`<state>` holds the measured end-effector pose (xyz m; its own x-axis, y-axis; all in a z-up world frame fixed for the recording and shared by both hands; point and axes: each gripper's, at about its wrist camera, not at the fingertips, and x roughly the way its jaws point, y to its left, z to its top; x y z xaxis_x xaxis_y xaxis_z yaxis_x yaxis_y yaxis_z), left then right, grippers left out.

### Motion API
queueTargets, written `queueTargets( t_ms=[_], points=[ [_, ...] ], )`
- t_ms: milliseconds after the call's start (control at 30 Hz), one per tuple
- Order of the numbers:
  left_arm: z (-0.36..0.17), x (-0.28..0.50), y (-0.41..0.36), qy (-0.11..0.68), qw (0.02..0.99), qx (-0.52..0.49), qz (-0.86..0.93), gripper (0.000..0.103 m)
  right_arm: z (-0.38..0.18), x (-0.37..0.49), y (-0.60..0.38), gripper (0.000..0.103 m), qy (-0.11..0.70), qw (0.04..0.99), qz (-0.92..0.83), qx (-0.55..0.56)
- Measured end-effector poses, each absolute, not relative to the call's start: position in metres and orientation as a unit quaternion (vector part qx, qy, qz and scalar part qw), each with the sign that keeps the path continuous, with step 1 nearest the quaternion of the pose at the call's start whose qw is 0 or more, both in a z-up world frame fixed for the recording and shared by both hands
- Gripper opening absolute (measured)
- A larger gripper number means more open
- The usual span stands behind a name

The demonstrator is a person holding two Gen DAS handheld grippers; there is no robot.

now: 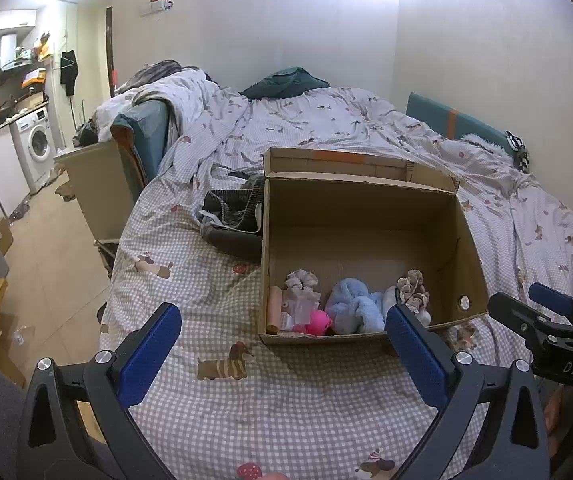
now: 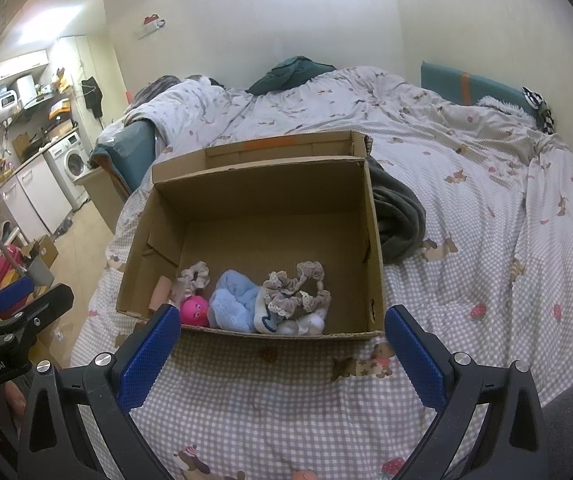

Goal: Organize soft objects

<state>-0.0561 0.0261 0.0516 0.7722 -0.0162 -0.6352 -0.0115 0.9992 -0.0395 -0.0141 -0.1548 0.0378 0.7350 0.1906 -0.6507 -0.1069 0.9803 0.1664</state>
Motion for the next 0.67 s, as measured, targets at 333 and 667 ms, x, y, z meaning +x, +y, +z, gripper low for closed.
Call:
queueTargets(
  t_ms=[333,667],
  points=[
    [0.0518,-0.0559,0.0262,0.338,0.941,-0.021,-0.002,0.103,0.0369,-0.0138,-0.1543,0.103,0.357,0.929,0.080,0.057],
    [0.0468,-0.0595,0.0299,0.339,0.940,-0.024,0.001,0.103,0.0370,-0.0139,-0.1539,0.103,0.358,0.928,0.080,0.060]
  ],
)
